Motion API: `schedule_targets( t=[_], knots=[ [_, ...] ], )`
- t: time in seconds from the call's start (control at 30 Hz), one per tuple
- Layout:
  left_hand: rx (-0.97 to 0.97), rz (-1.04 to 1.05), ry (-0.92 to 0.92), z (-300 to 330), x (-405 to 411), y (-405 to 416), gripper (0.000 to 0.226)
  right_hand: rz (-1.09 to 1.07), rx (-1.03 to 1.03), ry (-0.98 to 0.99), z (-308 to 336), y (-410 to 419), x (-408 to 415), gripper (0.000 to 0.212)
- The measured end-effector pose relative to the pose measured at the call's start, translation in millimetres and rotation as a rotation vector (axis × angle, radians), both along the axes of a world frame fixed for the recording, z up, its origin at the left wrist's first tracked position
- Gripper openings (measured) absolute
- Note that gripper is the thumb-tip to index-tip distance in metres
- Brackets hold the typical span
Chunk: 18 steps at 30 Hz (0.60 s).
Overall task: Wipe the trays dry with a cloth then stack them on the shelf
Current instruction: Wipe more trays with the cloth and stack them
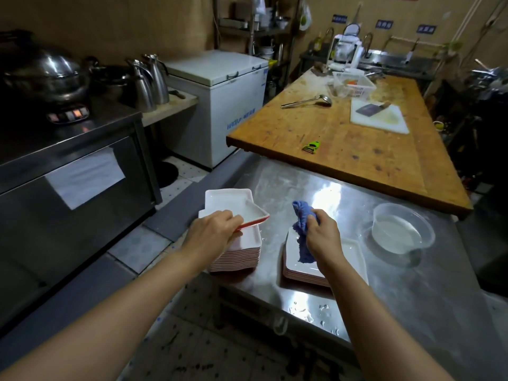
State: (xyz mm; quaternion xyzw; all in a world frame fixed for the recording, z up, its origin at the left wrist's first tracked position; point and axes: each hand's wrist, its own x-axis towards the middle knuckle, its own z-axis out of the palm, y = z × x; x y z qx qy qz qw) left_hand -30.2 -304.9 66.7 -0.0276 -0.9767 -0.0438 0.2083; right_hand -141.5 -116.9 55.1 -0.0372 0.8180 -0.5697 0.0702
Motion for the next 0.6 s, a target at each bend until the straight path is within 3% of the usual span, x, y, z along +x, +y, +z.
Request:
schedule_targets(
  t=[0.27,0.47,0.6],
  knots=[
    [-0.171,-0.065,-0.088,-31,6,4,0.027,-0.024,-0.003,-0.023,-16,8,-4,0.022],
    [-0.118,-0.022,-0.123,-57,2,-5,0.028,-0.058,0.011,-0.039,-29,14,-9,0.025],
    [-0.023,-0.037,-0.176,-70,-2,-14,0.05,-0.079,0.002,-0.052,-36,17,-12,0.025]
  ],
)
